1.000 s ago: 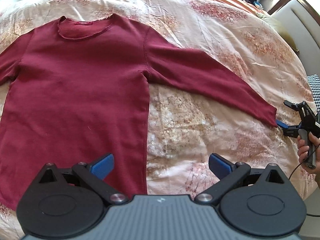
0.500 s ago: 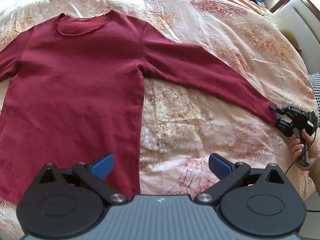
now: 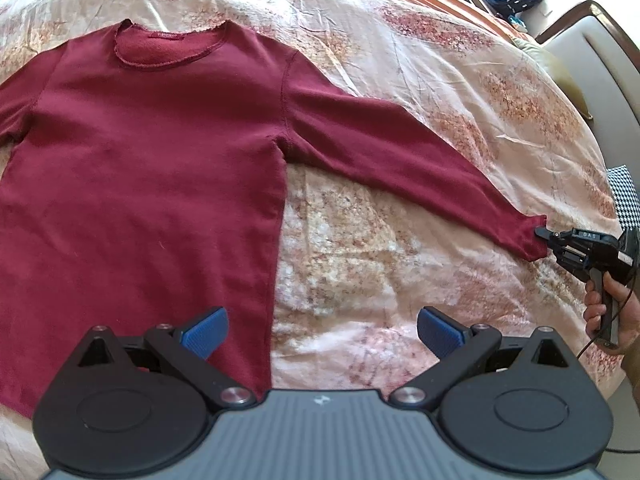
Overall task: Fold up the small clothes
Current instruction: 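Lift the sleeve with the right tool and fold it across the sweater body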
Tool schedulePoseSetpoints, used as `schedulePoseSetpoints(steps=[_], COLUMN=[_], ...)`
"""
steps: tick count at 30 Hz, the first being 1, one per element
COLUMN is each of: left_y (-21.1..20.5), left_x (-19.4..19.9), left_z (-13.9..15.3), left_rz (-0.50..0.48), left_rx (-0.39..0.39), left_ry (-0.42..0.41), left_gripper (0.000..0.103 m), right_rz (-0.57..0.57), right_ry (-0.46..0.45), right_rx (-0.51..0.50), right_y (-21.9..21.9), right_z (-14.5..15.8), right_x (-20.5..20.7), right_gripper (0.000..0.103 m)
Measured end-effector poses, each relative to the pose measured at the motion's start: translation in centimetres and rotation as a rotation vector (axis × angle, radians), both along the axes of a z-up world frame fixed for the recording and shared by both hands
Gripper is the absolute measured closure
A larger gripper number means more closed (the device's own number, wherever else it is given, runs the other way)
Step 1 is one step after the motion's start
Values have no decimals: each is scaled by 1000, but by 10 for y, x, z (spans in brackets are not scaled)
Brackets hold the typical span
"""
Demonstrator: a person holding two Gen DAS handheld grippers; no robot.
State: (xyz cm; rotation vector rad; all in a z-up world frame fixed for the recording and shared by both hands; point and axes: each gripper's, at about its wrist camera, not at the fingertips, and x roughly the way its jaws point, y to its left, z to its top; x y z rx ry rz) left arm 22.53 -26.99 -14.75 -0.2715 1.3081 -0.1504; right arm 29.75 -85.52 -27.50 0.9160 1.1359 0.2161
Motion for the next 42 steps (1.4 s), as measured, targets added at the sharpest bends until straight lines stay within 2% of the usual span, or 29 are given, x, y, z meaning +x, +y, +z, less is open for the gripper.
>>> schedulePoseSetpoints(steps=[2,8,12,15,18,24,28,34,42], left_y=[10,57,98,141,187,252,275,303,349], left_x=[0,7,16,33,52,65,63,46,19], left_z=[-1,-14,-25,-46,-68,-104,-121,-111,-102], left_rz=[-9,0,-21,-35,-14,-61,-94,-85,1], left_rx=[1,-34,-3,52,25,-42,-30,-51,-80], left_ry=[-15,-59,-131,-182,-190,-200,-206,-251,-263], left_gripper=[0,0,0,0,0,0,0,0,0], right_rz=[-36,-57,-29,4,39,104,172,305,502], right_ry=[0,-56,-84,-93,-98,-106,-110,-100,-76], right_rx=[-15,-31,-44,-50,-40,-6,2,8,-19], right_y=[10,61,124,180,244,367,447,563,687], right_z=[4,48,80,97,105,109,107,93,67], right_x=[-2,-4,11,26,43,79,107,144,165], right_gripper=[99,99,99,99,99,99,99,99,99])
